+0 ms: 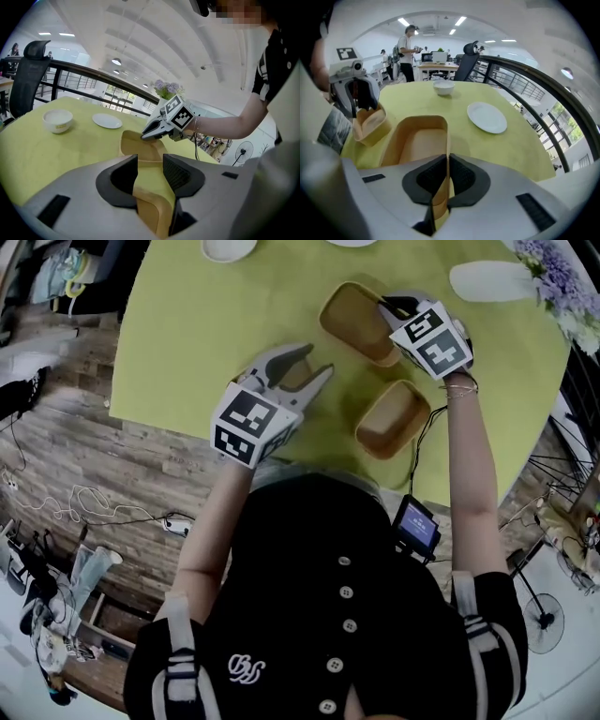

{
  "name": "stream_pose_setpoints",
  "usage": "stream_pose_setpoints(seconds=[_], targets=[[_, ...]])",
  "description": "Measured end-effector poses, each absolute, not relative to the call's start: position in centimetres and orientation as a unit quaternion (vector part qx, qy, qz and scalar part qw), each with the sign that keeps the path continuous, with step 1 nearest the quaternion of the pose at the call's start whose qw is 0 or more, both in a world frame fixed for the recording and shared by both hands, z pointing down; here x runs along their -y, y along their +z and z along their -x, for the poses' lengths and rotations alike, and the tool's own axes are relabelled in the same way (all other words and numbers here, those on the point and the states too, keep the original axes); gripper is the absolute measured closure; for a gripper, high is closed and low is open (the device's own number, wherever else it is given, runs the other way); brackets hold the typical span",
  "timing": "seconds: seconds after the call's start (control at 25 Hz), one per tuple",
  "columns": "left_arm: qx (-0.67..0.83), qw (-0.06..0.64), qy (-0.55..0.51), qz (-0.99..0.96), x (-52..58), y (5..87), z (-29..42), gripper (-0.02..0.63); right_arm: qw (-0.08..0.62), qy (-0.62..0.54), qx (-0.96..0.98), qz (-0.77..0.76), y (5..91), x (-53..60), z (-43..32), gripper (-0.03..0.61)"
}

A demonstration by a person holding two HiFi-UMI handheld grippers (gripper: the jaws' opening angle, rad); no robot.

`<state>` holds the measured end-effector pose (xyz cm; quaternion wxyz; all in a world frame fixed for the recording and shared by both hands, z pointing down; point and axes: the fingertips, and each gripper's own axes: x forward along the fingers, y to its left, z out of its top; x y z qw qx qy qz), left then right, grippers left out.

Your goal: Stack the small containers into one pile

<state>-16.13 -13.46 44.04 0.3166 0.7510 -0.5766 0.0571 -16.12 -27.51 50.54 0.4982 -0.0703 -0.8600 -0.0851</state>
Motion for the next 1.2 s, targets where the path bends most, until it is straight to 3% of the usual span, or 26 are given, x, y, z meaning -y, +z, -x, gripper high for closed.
stream_pose_setpoints(seconds=[0.32,0.64,0.96,1.2], targets=[[0.565,0.303,0.075,-0.763,13.3,43.5,15.6,0.434,0.437,0.011,0.899,-0.04,47.6,29.4,13.7,0.549],[0.539,0.285,0.09,-0.787,12.8,42.0,13.9,0.434,0.423,-0.001,0.9,-0.101,45.1,29.5,10.5,0.549],[0.513,0.275,0.114,-0.805,12.3,42.1,12.9,0.435,0.323,0.058,0.917,-0.226,40.6,29.7,6.6,0.549],[0.496,0.267,0.114,-0.818,12.8,41.4,11.4,0.436,0.296,0.068,0.915,-0.264,39.5,28.5,3.1,0.549]])
